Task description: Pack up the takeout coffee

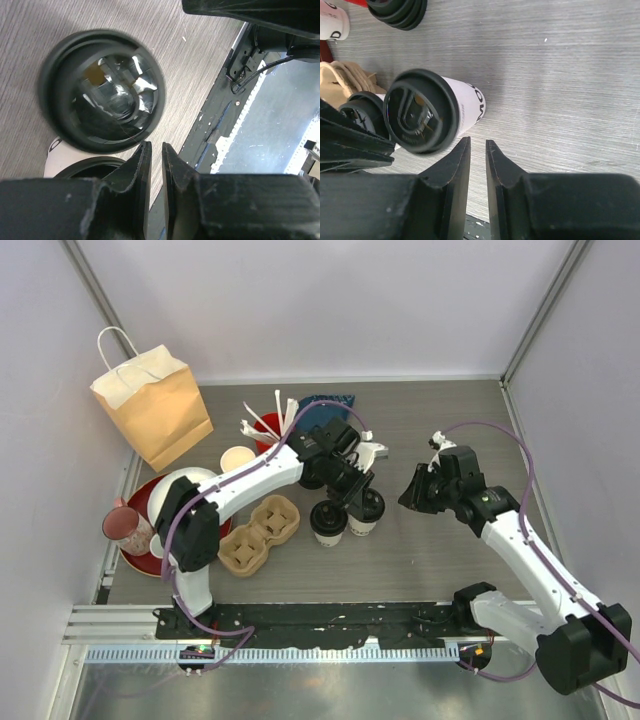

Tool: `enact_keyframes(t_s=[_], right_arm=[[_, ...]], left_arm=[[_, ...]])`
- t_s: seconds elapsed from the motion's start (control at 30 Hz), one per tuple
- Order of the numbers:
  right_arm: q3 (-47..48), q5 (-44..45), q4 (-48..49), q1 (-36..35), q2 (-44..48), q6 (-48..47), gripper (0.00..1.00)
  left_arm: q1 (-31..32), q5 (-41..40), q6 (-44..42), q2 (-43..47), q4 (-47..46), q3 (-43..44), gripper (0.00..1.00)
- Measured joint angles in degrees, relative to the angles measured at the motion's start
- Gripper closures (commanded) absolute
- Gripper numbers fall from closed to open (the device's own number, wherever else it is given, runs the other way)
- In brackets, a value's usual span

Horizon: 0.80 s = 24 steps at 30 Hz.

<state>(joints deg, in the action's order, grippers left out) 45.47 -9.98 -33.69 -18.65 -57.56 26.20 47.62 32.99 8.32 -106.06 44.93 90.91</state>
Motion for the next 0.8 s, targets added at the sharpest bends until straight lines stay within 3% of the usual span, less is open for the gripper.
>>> enact_keyframes(t_s=[0.13, 0.37, 0.6, 0.8], right_arm=[[1.66, 0.07, -1.22, 0.00, 1.09, -0.68, 0.72], [-0.66, -0.63, -1.40, 0.00, 4.11, 0.63, 0.57], [-8.72, -3.17, 2.05, -2.43, 8.76, 6.62, 0.57], [-11.47, -4.55, 7.56, -6.95, 7.87, 10.51, 0.56]], left_arm=[[-0.31, -0.26, -0.26, 0.00, 1.05, 1.11, 0.82], [-2.10, -1.16, -1.33, 0.02, 2.75, 6.01, 0.75], [-5.33, -3.15, -1.79, -2.01, 4.13, 17.35, 0.72], [-8.39, -3.26, -1.22, -9.46, 4.09, 23.30, 0.70]])
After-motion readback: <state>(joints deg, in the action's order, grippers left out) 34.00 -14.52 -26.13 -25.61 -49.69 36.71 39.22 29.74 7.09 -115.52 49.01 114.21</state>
